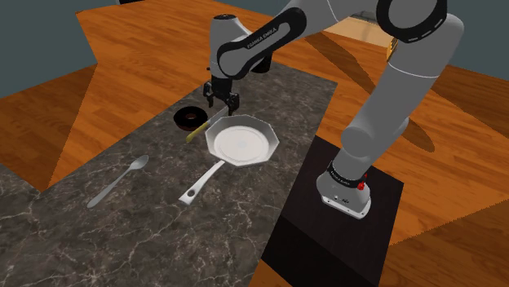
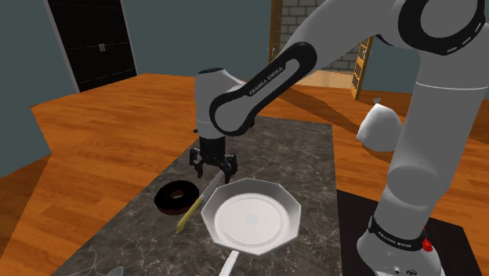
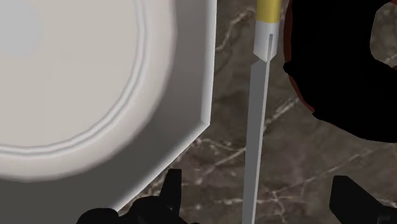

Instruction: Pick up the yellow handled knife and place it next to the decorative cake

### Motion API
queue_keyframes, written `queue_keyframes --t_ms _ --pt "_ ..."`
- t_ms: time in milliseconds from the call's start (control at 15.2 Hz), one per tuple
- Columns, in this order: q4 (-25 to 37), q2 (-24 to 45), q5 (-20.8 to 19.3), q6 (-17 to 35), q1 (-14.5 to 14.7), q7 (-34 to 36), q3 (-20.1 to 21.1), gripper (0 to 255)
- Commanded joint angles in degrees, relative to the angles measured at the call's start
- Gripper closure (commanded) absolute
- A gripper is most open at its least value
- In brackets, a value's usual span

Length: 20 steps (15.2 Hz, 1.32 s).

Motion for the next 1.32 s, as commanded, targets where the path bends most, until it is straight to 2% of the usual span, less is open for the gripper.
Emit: queue_keyframes --t_ms 0,462,528,1122,1254 --pt "-0.2 1.0 -0.7 1.0 0.1 0.5 0.0 0" --pt "-0.2 1.0 -0.7 1.0 0.2 0.5 -0.1 0" --pt "-0.2 1.0 -0.6 1.0 0.2 0.5 -0.1 255" --pt "-0.2 1.0 -0.7 1.0 0.2 0.5 -0.1 255" --pt "0.3 0.0 0.1 -0.4 0.0 0.0 0.0 255"
